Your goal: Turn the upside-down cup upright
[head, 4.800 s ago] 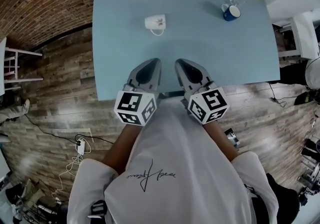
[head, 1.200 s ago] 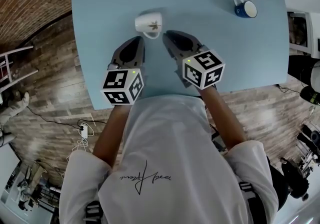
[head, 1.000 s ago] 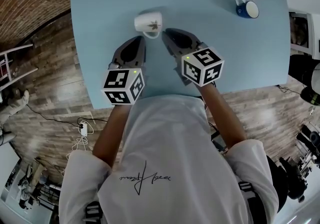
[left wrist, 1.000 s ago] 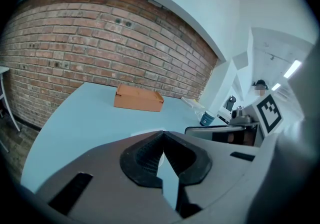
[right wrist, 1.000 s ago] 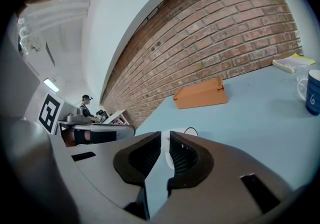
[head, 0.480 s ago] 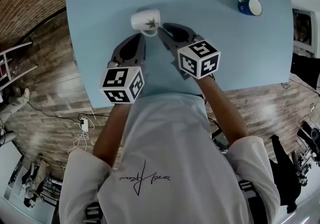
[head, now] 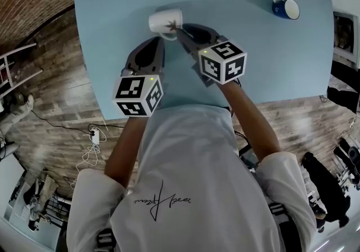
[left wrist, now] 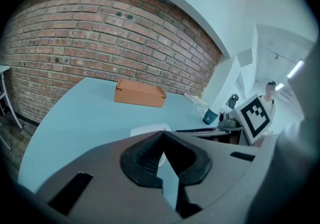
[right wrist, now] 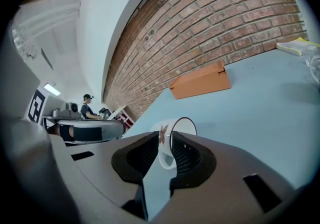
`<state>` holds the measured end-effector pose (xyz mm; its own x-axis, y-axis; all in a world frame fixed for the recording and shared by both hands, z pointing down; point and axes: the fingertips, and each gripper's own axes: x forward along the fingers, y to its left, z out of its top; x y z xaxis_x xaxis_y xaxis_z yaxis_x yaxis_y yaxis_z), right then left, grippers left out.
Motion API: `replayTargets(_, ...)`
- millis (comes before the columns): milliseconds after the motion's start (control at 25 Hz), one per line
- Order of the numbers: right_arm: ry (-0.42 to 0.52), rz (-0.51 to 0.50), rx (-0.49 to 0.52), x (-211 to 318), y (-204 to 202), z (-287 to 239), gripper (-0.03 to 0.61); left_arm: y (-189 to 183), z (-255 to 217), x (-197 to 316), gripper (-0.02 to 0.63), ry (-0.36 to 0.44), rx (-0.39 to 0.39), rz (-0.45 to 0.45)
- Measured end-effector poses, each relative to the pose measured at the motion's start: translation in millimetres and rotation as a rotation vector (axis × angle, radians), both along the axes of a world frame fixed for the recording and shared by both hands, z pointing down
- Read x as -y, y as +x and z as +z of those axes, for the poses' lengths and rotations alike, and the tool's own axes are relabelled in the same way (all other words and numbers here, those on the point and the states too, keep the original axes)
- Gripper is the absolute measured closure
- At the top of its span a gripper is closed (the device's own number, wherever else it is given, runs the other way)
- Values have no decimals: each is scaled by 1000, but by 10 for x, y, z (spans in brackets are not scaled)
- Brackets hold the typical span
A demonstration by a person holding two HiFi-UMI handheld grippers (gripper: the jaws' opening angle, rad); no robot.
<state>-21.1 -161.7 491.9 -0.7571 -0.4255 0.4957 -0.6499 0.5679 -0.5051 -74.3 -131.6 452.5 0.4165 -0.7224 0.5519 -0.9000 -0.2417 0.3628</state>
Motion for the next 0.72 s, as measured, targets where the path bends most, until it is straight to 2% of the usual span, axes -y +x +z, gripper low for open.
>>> replayTargets(200,-15,1,6,21,-24,54,520,-40,33,9,604,-9,3,-3)
replayTargets(720,-39,-14,20,9,-42,145,520,-14,85,59,604,-34,-47,-25)
